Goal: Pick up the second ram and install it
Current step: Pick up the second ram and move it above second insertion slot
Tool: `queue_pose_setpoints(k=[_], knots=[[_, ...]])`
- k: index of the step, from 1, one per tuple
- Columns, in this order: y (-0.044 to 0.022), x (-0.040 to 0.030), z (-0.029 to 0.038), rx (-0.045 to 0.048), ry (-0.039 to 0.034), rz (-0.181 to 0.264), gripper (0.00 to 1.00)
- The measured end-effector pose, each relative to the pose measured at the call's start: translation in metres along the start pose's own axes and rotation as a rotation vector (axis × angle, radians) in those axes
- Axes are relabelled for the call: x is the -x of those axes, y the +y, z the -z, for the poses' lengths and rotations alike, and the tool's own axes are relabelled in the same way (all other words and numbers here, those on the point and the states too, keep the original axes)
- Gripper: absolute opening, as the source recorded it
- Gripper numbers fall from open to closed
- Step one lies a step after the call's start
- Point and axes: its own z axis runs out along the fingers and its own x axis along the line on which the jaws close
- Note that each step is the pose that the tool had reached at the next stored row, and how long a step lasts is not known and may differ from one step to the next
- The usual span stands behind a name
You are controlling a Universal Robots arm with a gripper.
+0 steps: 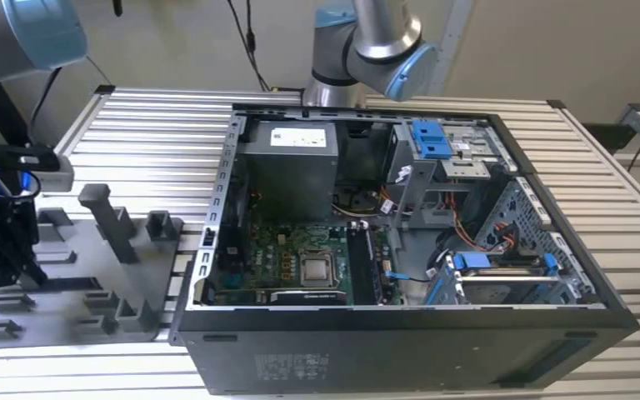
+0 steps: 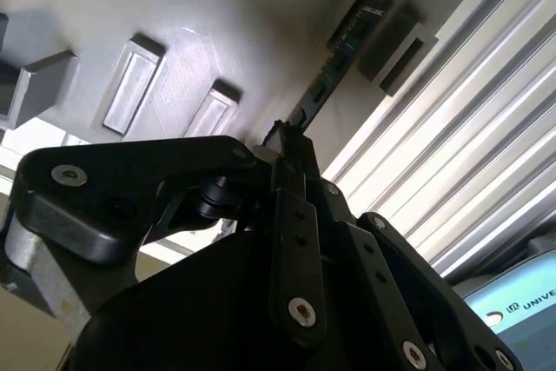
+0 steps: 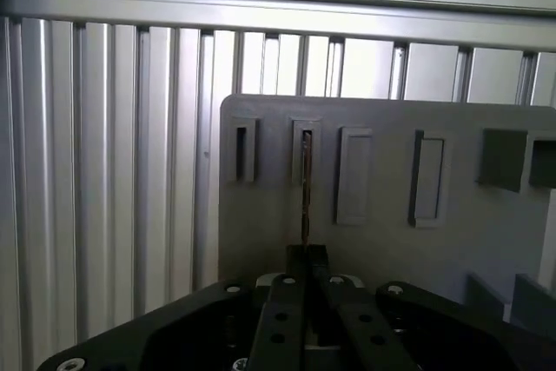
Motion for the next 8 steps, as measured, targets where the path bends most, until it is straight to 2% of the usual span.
queue_pose_setpoints(k=[8], knots=[[-0.0003,-0.0002,0.0102,-0.0001,0.0,0.0,0.13]])
